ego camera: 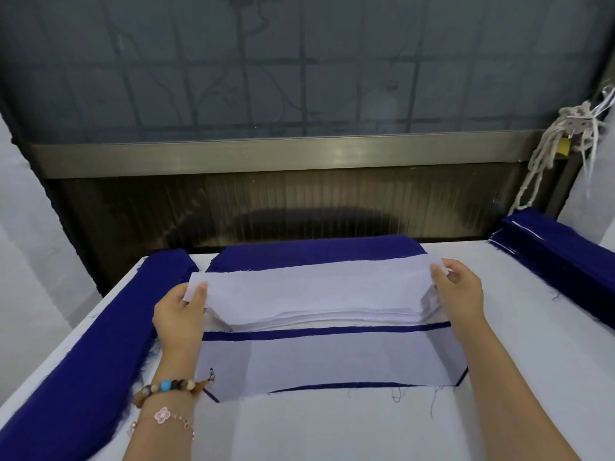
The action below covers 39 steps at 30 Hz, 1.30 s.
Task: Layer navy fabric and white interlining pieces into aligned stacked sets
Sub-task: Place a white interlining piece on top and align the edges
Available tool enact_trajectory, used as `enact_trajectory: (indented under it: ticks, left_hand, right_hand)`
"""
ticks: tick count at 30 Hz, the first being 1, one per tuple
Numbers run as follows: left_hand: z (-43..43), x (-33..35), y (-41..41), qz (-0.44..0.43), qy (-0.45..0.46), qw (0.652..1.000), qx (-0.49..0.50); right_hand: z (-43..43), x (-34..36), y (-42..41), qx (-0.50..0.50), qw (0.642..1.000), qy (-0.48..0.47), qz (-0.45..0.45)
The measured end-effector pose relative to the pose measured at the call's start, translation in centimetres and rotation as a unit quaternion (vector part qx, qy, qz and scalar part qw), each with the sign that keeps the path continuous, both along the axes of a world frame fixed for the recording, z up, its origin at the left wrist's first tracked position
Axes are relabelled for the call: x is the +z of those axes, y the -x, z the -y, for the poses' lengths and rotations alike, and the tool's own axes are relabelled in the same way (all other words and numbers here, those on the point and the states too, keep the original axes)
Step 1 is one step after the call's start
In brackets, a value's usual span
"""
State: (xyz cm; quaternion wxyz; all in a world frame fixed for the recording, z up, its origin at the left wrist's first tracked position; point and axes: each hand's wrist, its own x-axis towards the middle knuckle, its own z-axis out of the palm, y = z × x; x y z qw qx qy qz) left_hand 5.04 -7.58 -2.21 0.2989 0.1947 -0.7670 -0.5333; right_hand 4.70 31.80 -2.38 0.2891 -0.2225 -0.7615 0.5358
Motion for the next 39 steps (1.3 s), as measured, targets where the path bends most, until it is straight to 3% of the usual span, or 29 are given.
enact_trajectory:
  ticks: [4, 8, 15, 18, 22, 31, 35, 39]
  left_hand:
    - [-0.3, 0.8, 0.0, 0.021, -0.048, 0.999, 0.015]
    - [-0.6, 1.8, -0.3, 0.005, -0.178, 0.984, 0.005]
    - [0.1, 2.9, -1.8, 0.075, -0.266, 0.955, -0.108]
    - [1.3, 2.8, -2.6, 0.119, -0.214, 0.96, -0.137]
    - [2.7, 1.9, -4.3, 0.155, -0.08, 0.968, -0.178]
    - [2.6, -0.6, -6.3, 0.13, 0.221, 0.94, -0.225]
    - [2.8, -1.0, -6.3, 0.125, 0.214, 0.946, -0.21]
    - [3.1, -0.9, -6.2, 0.132, 0.205, 0.949, -0.202]
  right_hand:
    - [0.1, 0.4, -0.3, -0.01, 1.0, -0.012, -0.006]
    - [-0.2, 0.5, -1.3, -0.006, 0.999, -0.03, 0.041]
    - [-1.4, 0.6, -5.2, 0.033, 0.989, -0.118, 0.08]
    - [-1.9, 0.6, -6.7, 0.061, 0.984, -0.147, 0.08]
    - [-1.7, -0.1, -8.4, 0.08, 0.987, -0.122, 0.07]
    - [-1.1, -0.7, -9.0, 0.081, 0.953, -0.234, 0.173]
    - [-0.9, -0.7, -9.0, 0.061, 0.932, -0.293, 0.207]
    - [-0.9, -0.5, -9.0, 0.069, 0.94, -0.256, 0.215]
